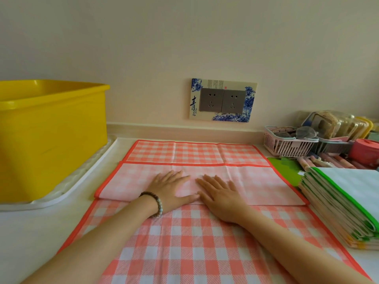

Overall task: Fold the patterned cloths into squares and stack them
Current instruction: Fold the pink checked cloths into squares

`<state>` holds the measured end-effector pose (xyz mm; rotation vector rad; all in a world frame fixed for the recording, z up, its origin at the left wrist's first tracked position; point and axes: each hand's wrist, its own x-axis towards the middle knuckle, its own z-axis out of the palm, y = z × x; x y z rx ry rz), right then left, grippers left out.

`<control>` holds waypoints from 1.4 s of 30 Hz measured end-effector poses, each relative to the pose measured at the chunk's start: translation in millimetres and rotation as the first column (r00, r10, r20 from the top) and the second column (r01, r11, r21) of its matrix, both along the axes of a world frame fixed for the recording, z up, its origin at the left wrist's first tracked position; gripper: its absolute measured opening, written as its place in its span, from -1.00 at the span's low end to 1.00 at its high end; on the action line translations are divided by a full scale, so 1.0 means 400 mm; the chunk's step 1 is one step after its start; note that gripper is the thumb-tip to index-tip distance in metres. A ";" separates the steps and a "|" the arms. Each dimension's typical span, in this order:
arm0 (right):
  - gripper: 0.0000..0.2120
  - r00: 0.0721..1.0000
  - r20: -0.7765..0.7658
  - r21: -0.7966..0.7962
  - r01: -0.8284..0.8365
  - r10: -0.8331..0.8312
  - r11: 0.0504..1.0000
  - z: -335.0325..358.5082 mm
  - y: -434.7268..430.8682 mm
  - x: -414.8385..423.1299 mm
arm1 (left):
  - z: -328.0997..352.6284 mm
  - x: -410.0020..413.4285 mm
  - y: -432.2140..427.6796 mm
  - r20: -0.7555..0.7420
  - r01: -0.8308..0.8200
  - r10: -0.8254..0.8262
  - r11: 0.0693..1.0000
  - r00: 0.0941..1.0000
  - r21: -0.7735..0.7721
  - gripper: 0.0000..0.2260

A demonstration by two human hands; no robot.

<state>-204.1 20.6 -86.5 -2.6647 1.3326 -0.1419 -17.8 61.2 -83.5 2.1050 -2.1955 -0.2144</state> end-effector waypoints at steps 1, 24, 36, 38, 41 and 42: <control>-0.50 1.000 -0.007 0.005 -0.001 0.001 1.000 0.000 0.000 0.000 | 0.001 0.003 0.001 0.002 0.007 -0.007 1.000 1.000 0.007 -0.14; -0.48 0.998 -0.058 0.054 -0.014 0.017 0.998 0.010 -0.007 -0.001 | 0.033 0.153 0.113 -0.125 0.012 -0.011 1.000 0.992 0.005 -0.10; -0.55 0.989 0.133 0.094 -0.081 0.068 0.992 0.022 -0.020 -0.025 | 0.077 0.077 0.111 0.111 0.171 -0.157 0.978 0.981 -0.124 -0.69; -0.56 0.975 0.194 0.141 -0.133 0.104 0.981 0.034 -0.017 -0.043 | 0.072 0.081 0.114 0.080 0.151 -0.141 0.978 0.987 -0.144 -0.67; -0.58 0.964 0.239 0.137 -0.153 0.117 0.979 0.048 -0.003 -0.085 | 0.069 0.083 0.117 0.017 0.109 -0.107 0.977 0.994 -0.183 -0.66; -0.60 0.966 0.225 0.094 -0.148 0.124 0.984 0.050 -0.002 -0.101 | 0.069 0.082 0.117 0.004 0.089 -0.090 0.977 0.996 -0.195 -0.67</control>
